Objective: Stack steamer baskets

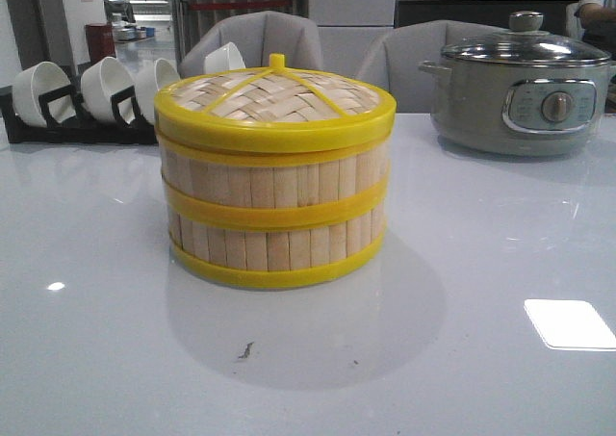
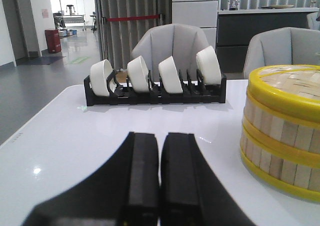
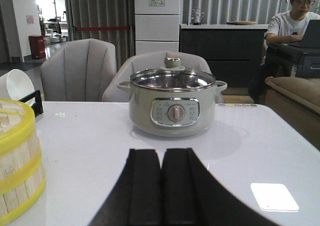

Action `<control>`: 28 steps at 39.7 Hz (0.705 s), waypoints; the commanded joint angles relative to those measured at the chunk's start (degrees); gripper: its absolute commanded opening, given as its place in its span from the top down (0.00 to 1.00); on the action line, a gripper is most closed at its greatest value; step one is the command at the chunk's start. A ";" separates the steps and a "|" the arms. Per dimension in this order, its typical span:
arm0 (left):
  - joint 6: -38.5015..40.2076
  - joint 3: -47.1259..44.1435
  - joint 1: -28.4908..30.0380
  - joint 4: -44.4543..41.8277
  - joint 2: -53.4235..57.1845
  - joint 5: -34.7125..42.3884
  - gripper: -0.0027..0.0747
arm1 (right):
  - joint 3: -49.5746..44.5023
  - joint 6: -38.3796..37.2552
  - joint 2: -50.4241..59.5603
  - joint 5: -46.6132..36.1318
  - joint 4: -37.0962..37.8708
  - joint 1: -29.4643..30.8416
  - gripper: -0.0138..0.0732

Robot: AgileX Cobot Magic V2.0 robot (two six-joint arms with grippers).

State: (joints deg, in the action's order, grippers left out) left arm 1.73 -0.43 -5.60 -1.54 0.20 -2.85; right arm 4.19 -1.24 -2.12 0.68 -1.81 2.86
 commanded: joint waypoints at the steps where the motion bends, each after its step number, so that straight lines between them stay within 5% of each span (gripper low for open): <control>1: 0.59 -0.03 0.17 0.05 0.73 4.36 0.84 | -2.44 0.52 3.52 -4.08 0.74 0.01 0.76; 28: 0.59 -0.03 0.17 0.05 0.73 4.36 0.84 | -5.06 0.50 3.94 -0.20 1.23 -0.03 0.76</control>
State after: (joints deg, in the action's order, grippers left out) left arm 1.73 -0.43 -5.60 -1.54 0.20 -2.85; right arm -1.72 -1.24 0.62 4.92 -1.02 2.86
